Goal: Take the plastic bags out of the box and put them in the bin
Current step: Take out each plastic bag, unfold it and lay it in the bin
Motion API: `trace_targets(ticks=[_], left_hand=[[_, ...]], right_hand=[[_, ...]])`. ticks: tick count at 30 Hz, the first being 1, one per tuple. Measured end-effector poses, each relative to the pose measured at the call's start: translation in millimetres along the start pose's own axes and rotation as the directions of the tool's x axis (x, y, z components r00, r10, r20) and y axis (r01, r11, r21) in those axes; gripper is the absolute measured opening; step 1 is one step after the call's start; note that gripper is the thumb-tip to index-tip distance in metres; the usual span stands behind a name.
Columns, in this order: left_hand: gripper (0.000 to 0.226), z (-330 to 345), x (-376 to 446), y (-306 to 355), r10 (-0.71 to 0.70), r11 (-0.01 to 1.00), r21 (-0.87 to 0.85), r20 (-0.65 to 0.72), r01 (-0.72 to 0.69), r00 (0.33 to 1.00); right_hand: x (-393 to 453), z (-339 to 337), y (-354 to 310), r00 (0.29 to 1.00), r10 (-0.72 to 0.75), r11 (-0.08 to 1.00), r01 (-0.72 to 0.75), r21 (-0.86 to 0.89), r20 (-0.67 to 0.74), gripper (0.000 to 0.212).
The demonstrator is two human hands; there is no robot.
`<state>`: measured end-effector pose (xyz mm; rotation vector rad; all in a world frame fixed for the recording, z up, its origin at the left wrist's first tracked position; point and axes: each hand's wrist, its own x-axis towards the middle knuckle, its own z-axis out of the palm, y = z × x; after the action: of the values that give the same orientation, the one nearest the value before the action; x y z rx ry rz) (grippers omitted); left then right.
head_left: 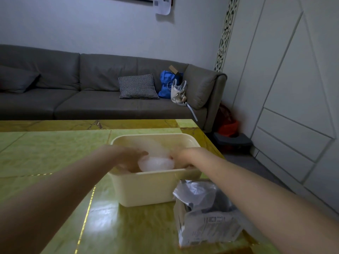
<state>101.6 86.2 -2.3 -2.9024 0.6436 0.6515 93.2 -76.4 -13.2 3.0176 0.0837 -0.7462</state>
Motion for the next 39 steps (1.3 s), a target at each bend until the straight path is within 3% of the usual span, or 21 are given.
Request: trace_targets(ticks=[2, 4, 9, 12, 14, 18, 20, 23, 26, 29, 32, 36, 39], left_hand=[[0.080, -11, -8, -6, -0.040, 0.999, 0.014, 0.019, 0.039, 0.999], [0.082, -20, -17, -11, -0.035, 0.996, -0.080, 0.020, 0.036, 0.999], [0.062, -33, -35, -14, 0.013, 0.981, -0.190, -0.133, -0.038, 0.991], [0.037, -38, -50, -2, 0.060, 0.971, -0.199, -0.331, -0.132, 0.942], [0.022, -36, -62, 14, 0.108, 0.955, -0.211, -0.414, -0.211, 0.904], [0.024, -18, -73, 53, 0.155, 0.933, -0.274, -0.273, -0.231, 0.949], [0.035, -9, -78, 70, 0.108, 0.952, -0.260, -0.208, -0.162, 0.972], [0.042, -5, -84, 82, 0.034, 0.955, -0.278, -0.229, -0.099, 0.973], [0.041, -9, -90, 88, -0.012, 0.865, -0.489, -0.245, -0.113, 0.969], [0.042, -10, -93, 91, -0.029, 0.660, -0.730, -0.261, -0.177, 0.965], [0.043, -6, -93, 96, -0.036, 0.584, -0.781, -0.299, -0.223, 0.954], [0.032, -6, -93, 100, -0.007, 0.617, -0.728, -0.385, -0.299, 0.923], [0.021, -4, -92, 98, 0.049, 0.796, -0.519, -0.459, -0.312, 0.887]], right_hand=[[4, 2, 0, 1.000, 0.007, 1.000, -0.007, 0.007, -0.004, 0.049], [1, 0, 0, 1.000, 0.019, 1.000, -0.019, 0.023, -0.004, 0.051], [-36, -21, 5, 0.993, -0.035, 0.993, 0.047, 0.105, -0.110, 0.069], [-76, -35, 10, 0.940, -0.066, 0.968, 0.142, 0.209, -0.334, 0.037], [-101, -35, 15, 0.937, -0.065, 0.949, 0.164, 0.269, -0.342, 0.025], [-136, -9, 16, 0.989, -0.006, 0.993, 0.023, 0.113, -0.146, 0.044], [-139, 11, 15, 0.982, 0.016, 0.993, 0.006, 0.114, -0.189, 0.035], [-141, 21, 14, 0.928, 0.035, 0.975, 0.049, 0.217, -0.370, 0.011], [-147, 15, 19, 0.891, 0.058, 0.932, 0.113, 0.345, -0.450, 0.020], [-157, 8, 24, 0.903, 0.028, 0.903, 0.161, 0.398, -0.429, 0.027], [-162, 8, 33, 0.902, 0.056, 0.870, 0.166, 0.464, -0.428, 0.028], [-162, 15, 46, 0.871, 0.193, 0.790, 0.134, 0.598, -0.451, 0.031], [-156, 23, 59, 0.803, 0.341, 0.707, 0.123, 0.696, -0.489, 0.028]])
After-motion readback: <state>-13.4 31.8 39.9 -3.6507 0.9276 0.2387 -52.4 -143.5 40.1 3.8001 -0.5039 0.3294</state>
